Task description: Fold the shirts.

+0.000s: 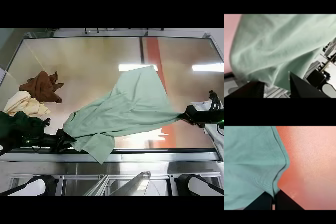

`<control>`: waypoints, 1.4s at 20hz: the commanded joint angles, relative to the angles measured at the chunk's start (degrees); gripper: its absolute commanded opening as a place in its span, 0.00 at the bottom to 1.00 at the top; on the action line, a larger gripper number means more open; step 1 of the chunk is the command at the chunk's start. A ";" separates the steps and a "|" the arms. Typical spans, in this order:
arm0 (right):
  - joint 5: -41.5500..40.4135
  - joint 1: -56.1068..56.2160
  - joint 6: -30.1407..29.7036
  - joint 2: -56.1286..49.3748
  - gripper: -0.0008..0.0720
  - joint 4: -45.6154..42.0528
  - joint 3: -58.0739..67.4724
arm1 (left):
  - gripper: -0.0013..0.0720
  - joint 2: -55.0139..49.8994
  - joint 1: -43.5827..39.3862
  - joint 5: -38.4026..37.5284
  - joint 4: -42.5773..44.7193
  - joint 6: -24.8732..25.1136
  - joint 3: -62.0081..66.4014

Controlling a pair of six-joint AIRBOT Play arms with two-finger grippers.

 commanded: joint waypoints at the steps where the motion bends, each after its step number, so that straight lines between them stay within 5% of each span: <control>1: 0.13 0.04 -0.09 -0.04 0.04 0.37 0.04 | 0.50 -3.61 -3.69 -3.41 -0.94 1.90 0.85; 2: 0.15 0.02 -0.09 -0.04 0.04 0.37 0.04 | 0.49 -3.54 -5.25 -3.43 -0.94 1.95 1.46; 3: 0.15 0.02 -0.09 -0.04 0.04 0.37 0.04 | 0.33 -3.56 -6.38 -3.48 -0.92 1.97 2.08; 4: 0.15 0.02 -0.07 -0.04 0.04 0.37 0.04 | 0.03 -3.54 -7.19 -3.82 -0.96 2.03 2.86; 8: 2.47 -0.02 -1.38 0.24 0.04 2.71 0.07 | 0.05 -2.89 -8.17 0.85 -5.35 2.80 8.39; 14: 25.27 -3.13 -18.97 12.13 0.04 44.74 7.06 | 0.05 18.91 -5.88 14.82 -26.60 5.31 31.26; 18: 24.09 -9.84 -26.38 24.00 0.04 65.33 24.79 | 0.05 32.54 4.09 10.25 -33.18 5.29 61.02; 21: 15.80 -16.72 -26.99 27.17 0.04 67.45 40.02 | 0.05 34.01 16.28 3.10 -33.16 2.54 83.62; 24: 7.63 -19.87 -27.08 25.59 0.04 66.71 53.70 | 0.05 26.95 24.81 5.25 -33.14 -4.15 103.45; 26: 3.17 -20.15 -26.80 24.52 0.04 61.05 58.82 | 0.05 21.31 24.20 7.45 -32.89 -8.04 110.60; 28: 2.82 -20.11 -19.69 24.28 0.03 50.71 59.65 | 0.05 18.05 20.24 9.51 -31.76 -9.25 109.72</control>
